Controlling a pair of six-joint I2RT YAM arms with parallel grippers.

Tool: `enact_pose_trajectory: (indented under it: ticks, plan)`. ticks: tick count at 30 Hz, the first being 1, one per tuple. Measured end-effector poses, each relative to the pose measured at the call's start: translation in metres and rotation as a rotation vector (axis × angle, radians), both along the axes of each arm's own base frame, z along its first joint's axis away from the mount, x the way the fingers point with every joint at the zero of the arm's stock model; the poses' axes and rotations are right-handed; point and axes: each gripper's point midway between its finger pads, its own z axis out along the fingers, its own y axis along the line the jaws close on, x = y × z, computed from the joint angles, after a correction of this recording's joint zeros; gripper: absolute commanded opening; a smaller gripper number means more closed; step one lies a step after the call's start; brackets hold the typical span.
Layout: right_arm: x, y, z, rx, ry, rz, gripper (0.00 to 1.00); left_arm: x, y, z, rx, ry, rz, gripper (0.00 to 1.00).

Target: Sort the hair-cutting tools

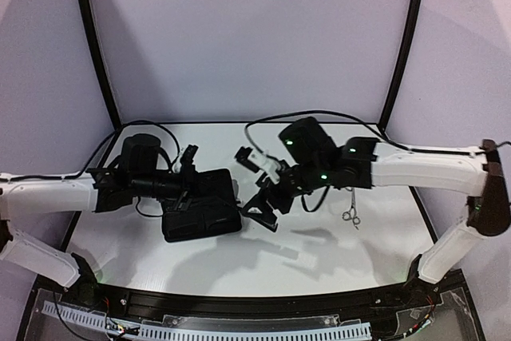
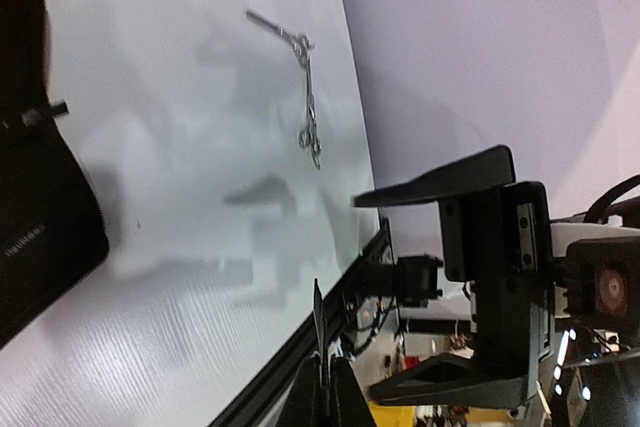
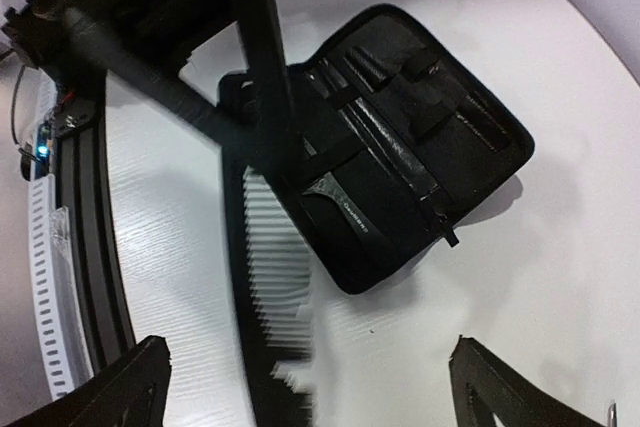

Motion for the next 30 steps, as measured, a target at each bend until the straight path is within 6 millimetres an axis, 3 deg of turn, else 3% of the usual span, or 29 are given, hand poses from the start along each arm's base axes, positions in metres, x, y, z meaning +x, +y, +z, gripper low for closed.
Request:
enact_pose_trajectory:
  ticks: [3, 7, 12, 18, 22, 24, 30]
  plan:
    - [-0.004, -0.017, 0.027, 0.118, 0.049, -0.086, 0.99, 0.000, 0.013, 0.014, -0.020, -0.073, 0.056, 0.01]
    - [0.000, -0.037, 0.064, 0.325, 0.165, -0.195, 0.99, -0.002, 0.034, 0.049, -0.087, -0.212, 0.131, 0.01]
    - [0.009, -0.053, 0.072, 0.503, 0.358, -0.285, 0.98, -0.015, 0.061, 0.104, -0.214, -0.396, 0.201, 0.01]
    - [-0.001, -0.021, 0.091, 0.651, 0.557, -0.164, 0.91, -0.028, 0.081, 0.143, -0.291, -0.527, 0.241, 0.01]
    - [0.001, 0.007, 0.102, 0.700, 0.641, -0.077, 0.83, -0.027, 0.082, 0.144, -0.287, -0.540, 0.246, 0.01]
    - [0.001, 0.016, 0.107, 0.719, 0.664, -0.040, 0.74, -0.026, 0.081, 0.142, -0.282, -0.541, 0.245, 0.01]
    - [0.001, 0.029, 0.121, 0.769, 0.702, 0.033, 0.58, -0.021, 0.078, 0.140, -0.275, -0.547, 0.249, 0.01]
